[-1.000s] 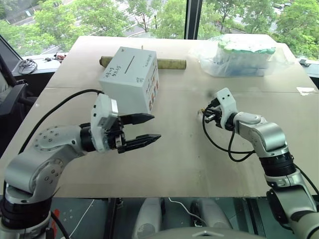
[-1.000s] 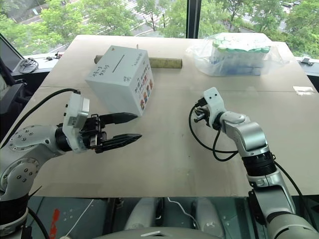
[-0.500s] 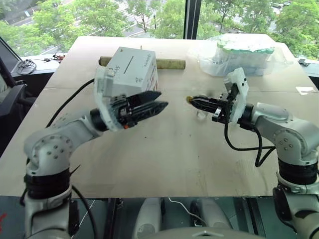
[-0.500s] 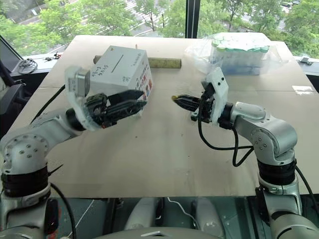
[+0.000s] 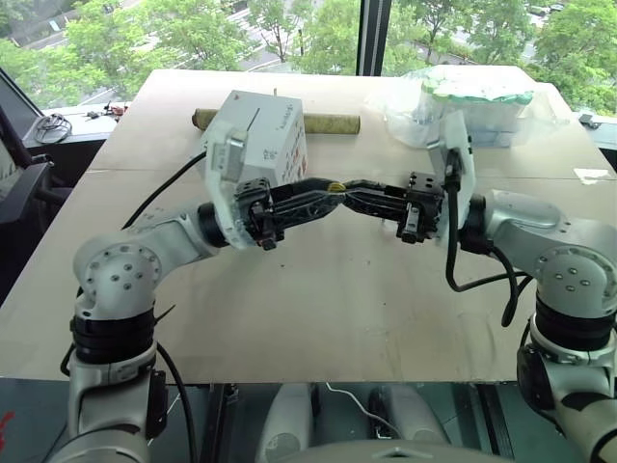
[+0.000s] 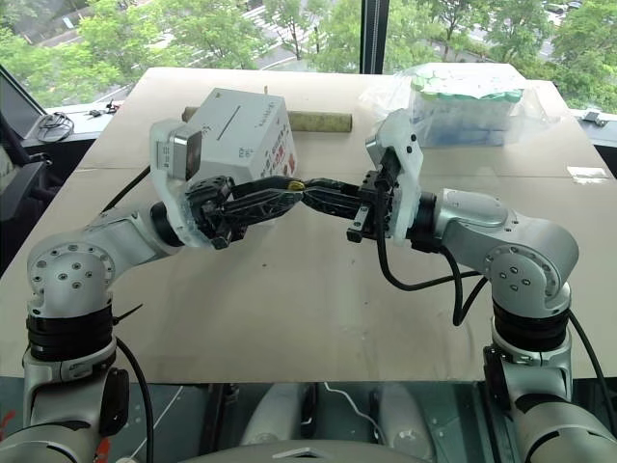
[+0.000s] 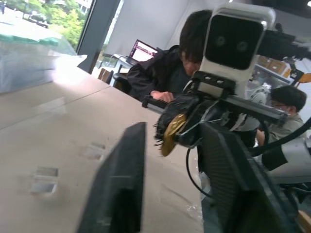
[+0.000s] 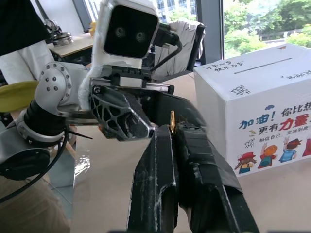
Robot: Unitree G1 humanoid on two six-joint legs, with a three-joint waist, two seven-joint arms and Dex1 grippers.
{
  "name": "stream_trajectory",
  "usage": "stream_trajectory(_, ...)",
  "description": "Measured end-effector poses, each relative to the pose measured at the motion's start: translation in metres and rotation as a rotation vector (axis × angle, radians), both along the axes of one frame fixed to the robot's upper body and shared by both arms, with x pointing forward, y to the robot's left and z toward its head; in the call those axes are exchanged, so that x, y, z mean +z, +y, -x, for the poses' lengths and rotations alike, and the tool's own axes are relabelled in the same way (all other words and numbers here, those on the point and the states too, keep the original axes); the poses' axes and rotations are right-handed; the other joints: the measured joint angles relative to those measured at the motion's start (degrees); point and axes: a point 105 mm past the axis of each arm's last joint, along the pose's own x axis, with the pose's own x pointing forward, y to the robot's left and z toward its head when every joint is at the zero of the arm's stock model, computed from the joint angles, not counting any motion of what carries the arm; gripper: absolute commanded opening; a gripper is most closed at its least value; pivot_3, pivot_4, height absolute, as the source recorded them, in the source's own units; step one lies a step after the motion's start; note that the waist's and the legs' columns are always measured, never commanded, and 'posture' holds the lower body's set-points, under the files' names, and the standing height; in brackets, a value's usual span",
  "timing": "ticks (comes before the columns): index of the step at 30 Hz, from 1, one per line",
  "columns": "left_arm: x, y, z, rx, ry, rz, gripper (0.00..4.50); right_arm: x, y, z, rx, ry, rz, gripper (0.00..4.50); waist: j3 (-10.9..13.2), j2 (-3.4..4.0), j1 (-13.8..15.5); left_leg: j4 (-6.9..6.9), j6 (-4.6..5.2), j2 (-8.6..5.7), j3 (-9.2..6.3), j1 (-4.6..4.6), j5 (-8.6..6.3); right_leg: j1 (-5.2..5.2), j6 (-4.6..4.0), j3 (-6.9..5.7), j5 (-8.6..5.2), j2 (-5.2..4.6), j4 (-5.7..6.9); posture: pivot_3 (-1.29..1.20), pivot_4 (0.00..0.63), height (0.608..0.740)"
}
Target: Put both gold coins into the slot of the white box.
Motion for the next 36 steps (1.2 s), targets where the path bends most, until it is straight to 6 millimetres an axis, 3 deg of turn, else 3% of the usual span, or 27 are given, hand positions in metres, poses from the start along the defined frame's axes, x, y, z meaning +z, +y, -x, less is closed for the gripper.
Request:
stream_trajectory(19, 0.01, -0.005, 0.004, -0.069, 0.096, 0.09, 0.37, 0.011, -0.006, 0.008, 0.052, -0.011, -0.055, 0.0, 0.0, 0.0, 0.0, 0.0, 0.0, 0.0, -0.01, 0.0, 0.0, 0.0, 0.0, 0.0, 0.0, 0.0, 0.0, 0.0, 0.15, 0.74)
stream_trajectory(24, 0.02, 0.0, 0.005, -0.096, 0.15, 0.158, 0.09, 0.007, -0.007, 0.015, 0.105, 0.02, -0.051, 0.0, 0.0, 0.0, 0.0, 0.0, 0.0, 0.02, -0.02, 0.0, 0.0, 0.01, 0.0, 0.0, 0.0, -0.01, 0.0, 0.0, 0.15, 0.74)
stream_trajectory(36, 0.013, 0.002, 0.009, -0.105, 0.183, 0.125, 0.09, 0.01, -0.009, 0.02, 0.138, 0.01, -0.053, 0.0, 0.0, 0.0, 0.0, 0.0, 0.0, 0.0, 0.0, 0.01, 0.0, 0.0, 0.0, 0.0, 0.0, 0.0, -0.02, 0.0, 0.15, 0.74)
